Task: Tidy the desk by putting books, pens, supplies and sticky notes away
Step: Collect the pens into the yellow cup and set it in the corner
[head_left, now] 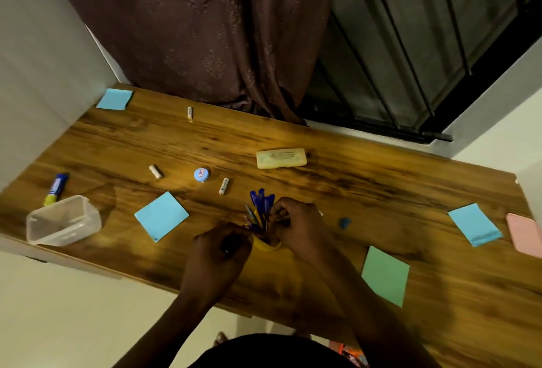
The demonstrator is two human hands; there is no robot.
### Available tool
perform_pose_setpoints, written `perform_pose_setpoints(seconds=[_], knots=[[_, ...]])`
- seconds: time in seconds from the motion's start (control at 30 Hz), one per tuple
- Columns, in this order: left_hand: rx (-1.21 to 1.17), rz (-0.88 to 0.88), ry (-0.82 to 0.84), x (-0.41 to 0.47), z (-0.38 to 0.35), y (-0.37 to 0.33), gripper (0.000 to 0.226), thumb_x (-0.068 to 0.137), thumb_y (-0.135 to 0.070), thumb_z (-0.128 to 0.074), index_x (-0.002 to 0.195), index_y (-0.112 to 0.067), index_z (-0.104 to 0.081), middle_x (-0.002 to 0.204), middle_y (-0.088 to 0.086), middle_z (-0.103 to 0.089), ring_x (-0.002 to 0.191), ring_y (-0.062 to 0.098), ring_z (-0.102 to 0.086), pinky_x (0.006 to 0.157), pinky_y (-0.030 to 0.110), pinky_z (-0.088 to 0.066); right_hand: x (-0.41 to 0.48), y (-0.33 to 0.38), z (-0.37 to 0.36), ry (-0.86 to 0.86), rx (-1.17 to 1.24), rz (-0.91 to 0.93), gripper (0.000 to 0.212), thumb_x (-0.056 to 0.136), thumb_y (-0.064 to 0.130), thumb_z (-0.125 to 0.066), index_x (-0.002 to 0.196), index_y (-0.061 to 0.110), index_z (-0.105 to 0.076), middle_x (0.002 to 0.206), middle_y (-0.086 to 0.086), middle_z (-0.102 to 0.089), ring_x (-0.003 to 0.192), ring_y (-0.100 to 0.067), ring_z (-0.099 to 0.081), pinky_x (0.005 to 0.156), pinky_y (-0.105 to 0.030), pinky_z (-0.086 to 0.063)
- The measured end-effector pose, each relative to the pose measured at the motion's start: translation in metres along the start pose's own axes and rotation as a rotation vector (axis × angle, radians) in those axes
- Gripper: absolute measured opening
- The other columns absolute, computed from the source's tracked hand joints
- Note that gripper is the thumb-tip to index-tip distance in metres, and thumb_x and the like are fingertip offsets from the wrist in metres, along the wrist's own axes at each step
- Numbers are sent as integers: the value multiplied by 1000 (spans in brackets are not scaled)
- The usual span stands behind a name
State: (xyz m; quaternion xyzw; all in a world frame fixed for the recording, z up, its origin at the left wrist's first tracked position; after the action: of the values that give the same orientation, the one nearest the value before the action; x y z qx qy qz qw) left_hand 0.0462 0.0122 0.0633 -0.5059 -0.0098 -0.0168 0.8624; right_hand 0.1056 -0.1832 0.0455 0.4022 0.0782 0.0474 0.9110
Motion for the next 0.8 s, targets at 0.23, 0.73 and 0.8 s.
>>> perform_pose_setpoints(seconds=[0.23, 0.73, 0.8], knots=[[-141, 165, -166, 7, 7, 27, 10, 91, -22, -73, 100, -20, -69, 97, -11, -73, 89, 4, -69, 76, 23, -57, -15, -17, 16, -172, 49, -82, 35, 84, 14, -80, 113, 29, -67, 107, 18, -70, 97, 6, -65, 82, -19, -59], [-186, 178, 259, 43, -33, 67, 60, 77, -6, -85, 118, -43, -62, 111, -15, -73, 104, 6, -71, 92, 29, -59, -45, -39, -51, -63, 202, -242, 103, 57, 55, -88, 146, 30, -43, 135, 10, -64, 116, -3, -65, 96, -34, -59], [-198, 155, 265, 44, -34, 67, 58, 76, -6, -86, 120, -37, -63, 113, -12, -74, 106, 6, -71, 94, 31, -59, -46, -35, -49, -112, 222, -250, 97, 61, 54, -88, 145, 29, -45, 132, 11, -66, 115, -1, -65, 94, -32, -59]])
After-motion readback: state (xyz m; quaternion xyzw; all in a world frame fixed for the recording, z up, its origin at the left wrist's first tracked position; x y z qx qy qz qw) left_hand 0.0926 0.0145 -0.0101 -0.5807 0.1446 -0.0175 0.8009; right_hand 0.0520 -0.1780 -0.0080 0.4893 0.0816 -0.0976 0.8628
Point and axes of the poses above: each hand's wrist, its own x-axis towards the middle knuckle, its own z-axis out of the back of the hand, y = z × x, the point moved 2 cm from there along x, towards the middle knuckle
